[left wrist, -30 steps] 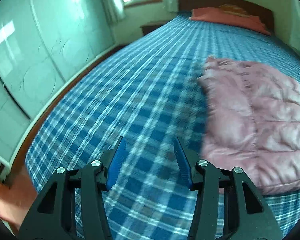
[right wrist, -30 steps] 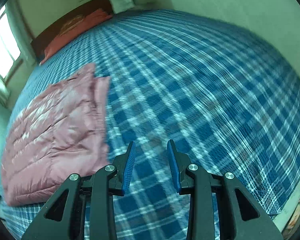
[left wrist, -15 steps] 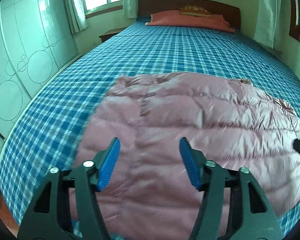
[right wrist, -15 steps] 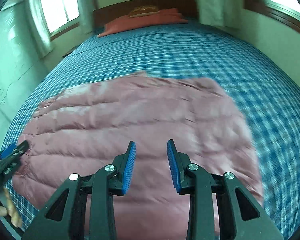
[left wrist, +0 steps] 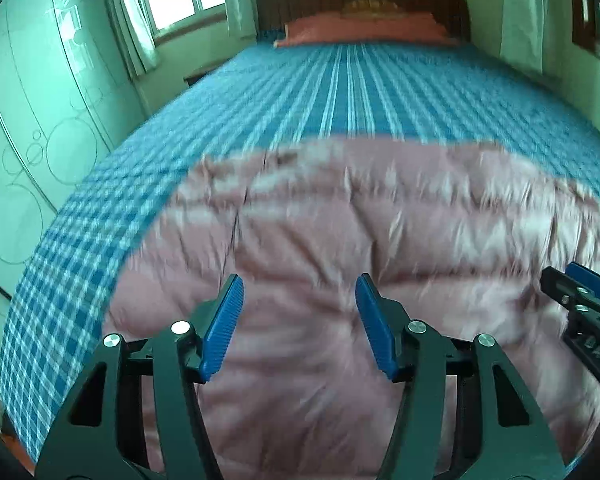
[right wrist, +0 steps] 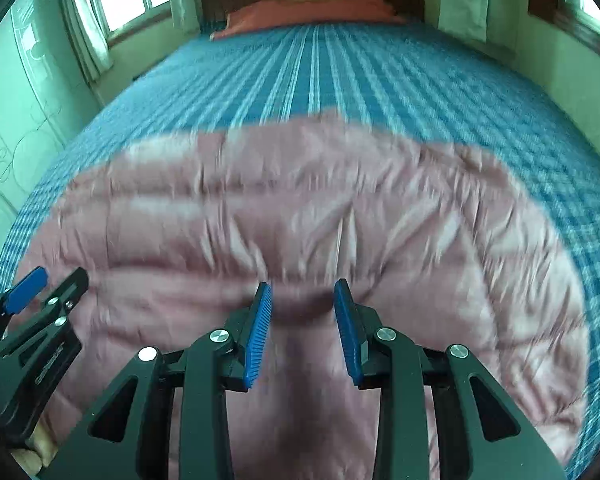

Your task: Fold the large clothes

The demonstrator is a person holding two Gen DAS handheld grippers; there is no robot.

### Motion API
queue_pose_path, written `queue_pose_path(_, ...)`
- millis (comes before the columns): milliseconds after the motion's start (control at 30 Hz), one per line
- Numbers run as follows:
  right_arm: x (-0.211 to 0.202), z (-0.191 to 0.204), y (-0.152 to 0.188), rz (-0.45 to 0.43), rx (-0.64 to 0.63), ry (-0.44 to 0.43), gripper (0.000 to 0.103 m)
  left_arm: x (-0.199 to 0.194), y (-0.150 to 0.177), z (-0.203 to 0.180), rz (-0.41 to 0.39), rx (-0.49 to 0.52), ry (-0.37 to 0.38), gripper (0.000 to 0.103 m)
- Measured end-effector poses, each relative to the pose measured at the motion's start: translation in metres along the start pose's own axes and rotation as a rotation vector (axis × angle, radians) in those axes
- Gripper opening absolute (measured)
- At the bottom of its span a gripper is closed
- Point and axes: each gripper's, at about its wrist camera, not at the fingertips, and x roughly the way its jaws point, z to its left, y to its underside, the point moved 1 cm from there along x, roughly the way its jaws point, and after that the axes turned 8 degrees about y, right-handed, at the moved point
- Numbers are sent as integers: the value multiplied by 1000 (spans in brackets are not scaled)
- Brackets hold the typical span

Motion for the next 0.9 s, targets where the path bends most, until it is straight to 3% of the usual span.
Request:
queue_pose_path(100, 20, 7, -10, 13, 4, -11, 33, 17, -11, -6, 3, 11, -18, 59)
queue_pose_path(200, 48, 15, -5, 80, -31, -2, 33, 53, -6, -12, 94, 44, -24, 59)
queue_pose_path(400, 15, 12, 1, 15, -18, -12, 33, 25, -6, -4, 27, 17, 6, 59)
queue_pose_path(500, 40, 19, 13, 41, -68, -2, 34, 50, 6, -2, 90, 6, 16, 60)
queue_pose_path(700, 2, 21, 12, -16, -45, 9, 34, 42, 8, 0, 68, -13, 19, 60)
queue_pose_path(833, 23, 34, 25, 29, -101, 28, 34, 42, 14, 2, 59, -15, 19, 60)
queue_pose_path(900, 29, 36, 29, 6, -108, 35, 34, 40, 13, 5, 59, -10, 20, 60)
